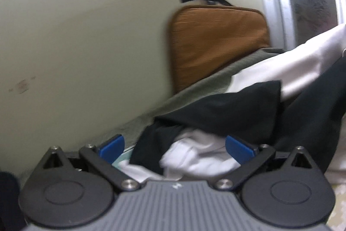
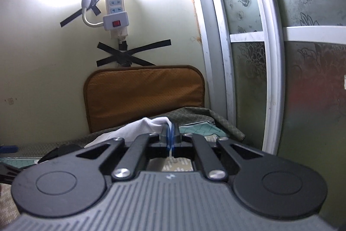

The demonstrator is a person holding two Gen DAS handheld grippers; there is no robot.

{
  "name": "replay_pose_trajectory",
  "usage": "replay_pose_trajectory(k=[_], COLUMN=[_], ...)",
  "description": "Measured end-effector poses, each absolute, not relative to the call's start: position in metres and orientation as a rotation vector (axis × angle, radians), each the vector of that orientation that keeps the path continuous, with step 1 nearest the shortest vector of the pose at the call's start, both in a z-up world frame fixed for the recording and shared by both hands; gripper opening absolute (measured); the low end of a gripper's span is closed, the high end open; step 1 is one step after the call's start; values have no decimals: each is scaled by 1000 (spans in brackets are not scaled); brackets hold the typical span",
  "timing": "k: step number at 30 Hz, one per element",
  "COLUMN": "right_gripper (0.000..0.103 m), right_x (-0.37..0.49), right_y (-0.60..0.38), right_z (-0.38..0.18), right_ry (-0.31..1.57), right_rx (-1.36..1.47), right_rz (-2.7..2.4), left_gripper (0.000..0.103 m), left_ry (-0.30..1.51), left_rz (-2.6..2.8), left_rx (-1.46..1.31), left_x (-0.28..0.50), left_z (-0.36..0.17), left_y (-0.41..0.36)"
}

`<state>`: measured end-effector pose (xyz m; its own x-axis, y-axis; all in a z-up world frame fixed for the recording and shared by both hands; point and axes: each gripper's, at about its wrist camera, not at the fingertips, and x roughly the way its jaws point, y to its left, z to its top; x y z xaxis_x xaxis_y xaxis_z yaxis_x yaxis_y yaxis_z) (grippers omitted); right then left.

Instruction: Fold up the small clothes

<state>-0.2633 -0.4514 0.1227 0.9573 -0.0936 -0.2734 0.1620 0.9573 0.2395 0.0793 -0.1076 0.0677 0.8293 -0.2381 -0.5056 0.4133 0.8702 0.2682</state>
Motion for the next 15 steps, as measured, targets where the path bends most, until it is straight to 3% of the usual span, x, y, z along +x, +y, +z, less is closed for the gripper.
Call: replay_pose_trajectory(k=[5, 6, 8, 11, 15], right_gripper=[4, 4, 4, 4, 9], right_x=[-270, -271, -273, -273, -263], right_y=[-461, -462, -462, -458, -450], right_z=[111, 109, 107, 102, 95], right_ry=[261, 265, 268, 296, 383], right_rx=[360, 374, 379, 343, 229], right_rz=[-93, -87, -80, -83, -113], left_gripper=[100, 93, 24, 8, 8], left_ry=[674, 736, 838, 851, 787], left_rz=[-496, -534, -579, -566, -500], left_rx=[224, 158, 82, 59, 58], left_x=[112, 120, 131, 133, 115], left_z=[56, 52, 43, 38, 50], left_y=[-133, -135, -141, -138, -96])
